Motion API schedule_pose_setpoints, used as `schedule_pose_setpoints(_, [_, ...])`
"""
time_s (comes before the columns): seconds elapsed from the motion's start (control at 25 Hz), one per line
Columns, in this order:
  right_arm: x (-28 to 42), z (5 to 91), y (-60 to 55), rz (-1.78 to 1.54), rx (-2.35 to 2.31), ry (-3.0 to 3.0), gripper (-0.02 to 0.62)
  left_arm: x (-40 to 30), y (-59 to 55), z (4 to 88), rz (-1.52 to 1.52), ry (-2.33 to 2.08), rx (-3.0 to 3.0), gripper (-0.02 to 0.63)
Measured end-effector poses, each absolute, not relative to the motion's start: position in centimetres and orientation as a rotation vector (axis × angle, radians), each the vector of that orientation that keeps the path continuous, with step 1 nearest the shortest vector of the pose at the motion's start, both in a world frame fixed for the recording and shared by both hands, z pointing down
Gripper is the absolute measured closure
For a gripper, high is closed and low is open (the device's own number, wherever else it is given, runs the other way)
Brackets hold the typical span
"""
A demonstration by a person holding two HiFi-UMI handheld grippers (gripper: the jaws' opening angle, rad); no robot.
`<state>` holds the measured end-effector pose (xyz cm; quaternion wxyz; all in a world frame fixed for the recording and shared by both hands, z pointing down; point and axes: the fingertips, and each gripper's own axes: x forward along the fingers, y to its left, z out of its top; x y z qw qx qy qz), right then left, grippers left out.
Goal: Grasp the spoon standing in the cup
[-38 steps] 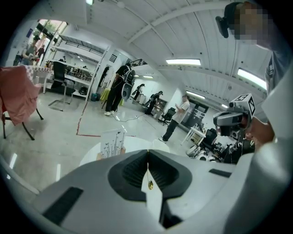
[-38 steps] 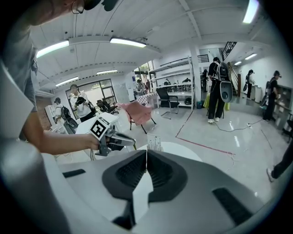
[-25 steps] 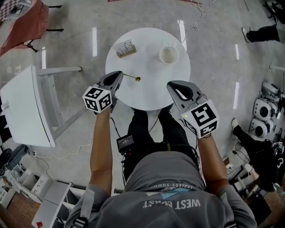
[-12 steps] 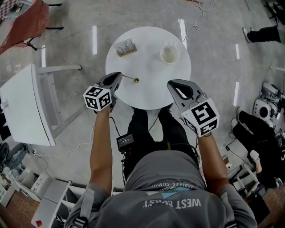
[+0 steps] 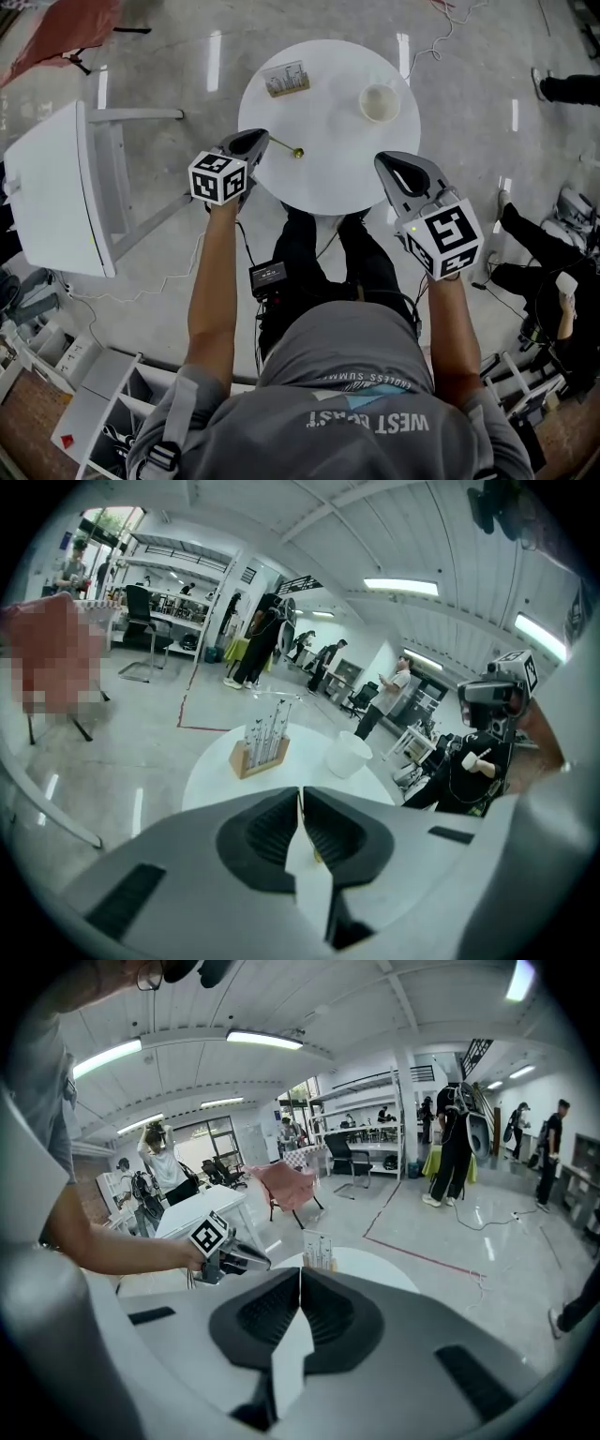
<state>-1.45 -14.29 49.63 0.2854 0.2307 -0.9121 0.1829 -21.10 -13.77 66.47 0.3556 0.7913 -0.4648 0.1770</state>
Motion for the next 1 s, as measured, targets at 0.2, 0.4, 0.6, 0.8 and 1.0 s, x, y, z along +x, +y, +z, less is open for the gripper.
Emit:
schedule_pose_setpoints(0.2, [-1.5,49.2,-14.8,0.474,0.62,-2.444,0.592,-21.8,-13.8,67.1,0.548,-1.222,2.04,0.532])
schedule_pose_setpoints(0.4, [-1.7,48.6,-15.2,0.46,0.619,-2.454,0.592,-22.5,-14.1,67.0,0.617,-1.256,2.047,0.471])
schedule_pose_setpoints(0.6, [-1.8,48.1,-15.4,0.447,0.617,-2.462,0.592,-22.5,-14.6,66.7,0.676,-1.266,2.076,0.432])
schedule_pose_setpoints(0.8, [-1.8,47.7,-15.8,0.435,0.618,-2.474,0.592,-22.2,-15.2,66.2,0.714,-1.273,2.117,0.39])
schedule_pose_setpoints(1.0, [-1.9,46.9,-16.3,0.412,0.629,-2.49,0.592,-21.6,-16.2,64.2,0.727,-1.27,2.182,0.379])
